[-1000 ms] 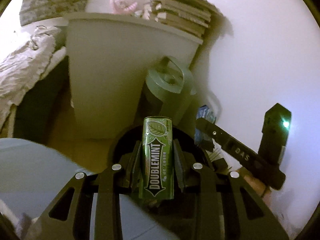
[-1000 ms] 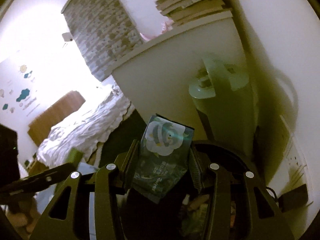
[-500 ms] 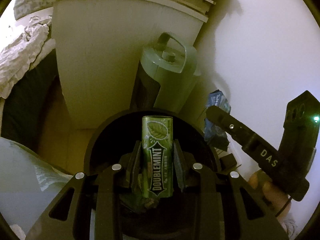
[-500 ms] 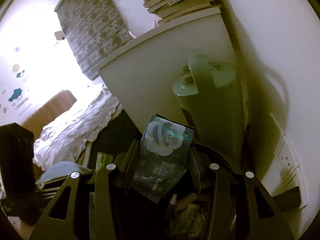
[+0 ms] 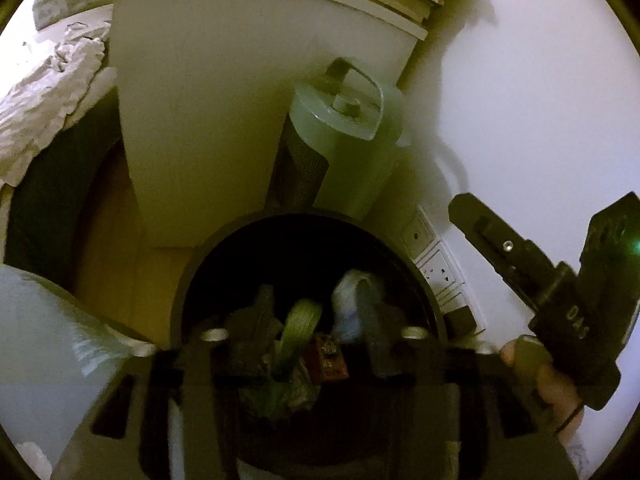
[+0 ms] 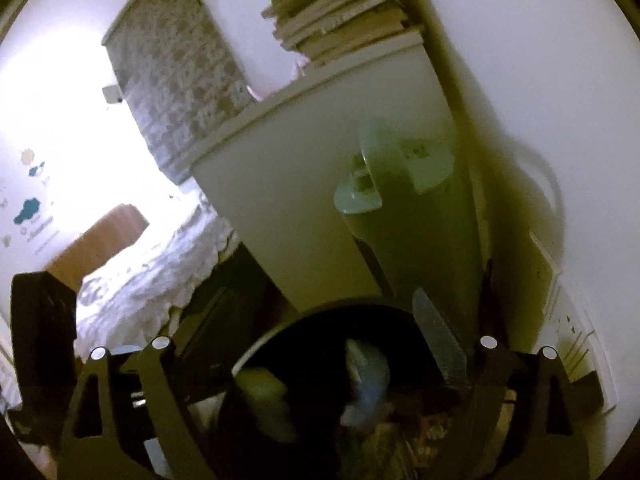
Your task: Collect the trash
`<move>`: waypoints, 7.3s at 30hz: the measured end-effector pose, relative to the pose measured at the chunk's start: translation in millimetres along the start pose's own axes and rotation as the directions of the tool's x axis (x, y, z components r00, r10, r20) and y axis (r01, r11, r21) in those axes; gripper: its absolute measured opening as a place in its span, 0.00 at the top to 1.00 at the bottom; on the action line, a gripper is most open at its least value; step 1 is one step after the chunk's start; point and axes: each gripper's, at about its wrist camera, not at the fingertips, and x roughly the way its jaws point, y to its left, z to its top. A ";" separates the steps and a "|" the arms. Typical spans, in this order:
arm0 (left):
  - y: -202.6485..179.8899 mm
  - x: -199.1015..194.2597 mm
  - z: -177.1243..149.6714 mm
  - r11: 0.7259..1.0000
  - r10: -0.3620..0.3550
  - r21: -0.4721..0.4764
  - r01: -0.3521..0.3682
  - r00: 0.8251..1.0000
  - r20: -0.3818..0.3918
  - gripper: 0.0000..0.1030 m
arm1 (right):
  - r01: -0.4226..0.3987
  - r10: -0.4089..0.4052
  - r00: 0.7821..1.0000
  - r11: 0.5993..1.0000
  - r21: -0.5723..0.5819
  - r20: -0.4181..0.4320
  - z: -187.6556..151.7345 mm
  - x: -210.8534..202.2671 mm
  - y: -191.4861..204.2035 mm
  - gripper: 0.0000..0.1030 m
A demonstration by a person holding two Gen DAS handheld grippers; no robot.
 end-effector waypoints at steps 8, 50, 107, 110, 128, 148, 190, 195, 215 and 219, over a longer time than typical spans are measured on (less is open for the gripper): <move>10.8 -69.2 -18.1 0.999 0.034 -0.022 -0.033 0.996 0.086 0.35 | -0.016 0.016 0.999 1.000 0.008 -0.027 -6.7 4.1 5.1 0.13; 242.4 -198.0 -132.6 0.978 0.184 -0.110 -0.178 0.982 0.047 0.74 | -0.818 0.056 0.547 0.244 -0.520 -0.835 -182.4 61.4 359.2 0.87; -5.2 -12.6 8.9 0.994 -0.102 0.047 0.099 0.992 0.078 0.57 | -0.078 0.088 0.986 0.994 0.069 -0.140 -14.1 -9.5 -8.3 0.90; -5.8 -8.7 10.6 0.994 -0.103 0.042 0.100 0.992 0.071 0.56 | -0.082 0.092 0.985 0.994 0.070 -0.143 -13.7 -9.2 -9.0 0.90; -10.2 -76.2 -14.5 0.995 -0.078 0.071 0.070 0.989 0.123 0.07 | -0.073 0.090 0.989 0.987 0.145 -0.114 -26.7 -7.7 -10.6 0.39; 105.7 -408.2 -211.6 0.696 0.702 -0.467 -0.545 0.653 0.285 0.05 | -0.498 0.475 0.867 0.824 -0.270 -0.149 -101.7 -153.2 239.5 0.20; 82.2 -462.5 -252.0 0.689 0.714 -0.486 -0.537 0.616 0.332 0.05 | -0.581 0.588 0.799 0.704 -0.409 -0.124 -109.0 -279.7 373.7 0.05; 82.5 -462.4 -251.5 0.690 0.714 -0.484 -0.539 0.617 0.331 0.05 | -0.581 0.584 0.801 0.705 -0.406 -0.132 -108.4 -274.3 372.3 0.05; 91.1 -448.9 -244.2 0.701 0.702 -0.460 -0.545 0.644 0.305 0.05 | -0.589 0.579 0.802 0.724 -0.359 -0.149 -102.4 -255.6 358.3 0.05; 92.9 -445.5 -242.4 0.701 0.701 -0.456 -0.549 0.647 0.300 0.05 | -0.589 0.576 0.803 0.729 -0.350 -0.151 -102.4 -251.3 356.0 0.05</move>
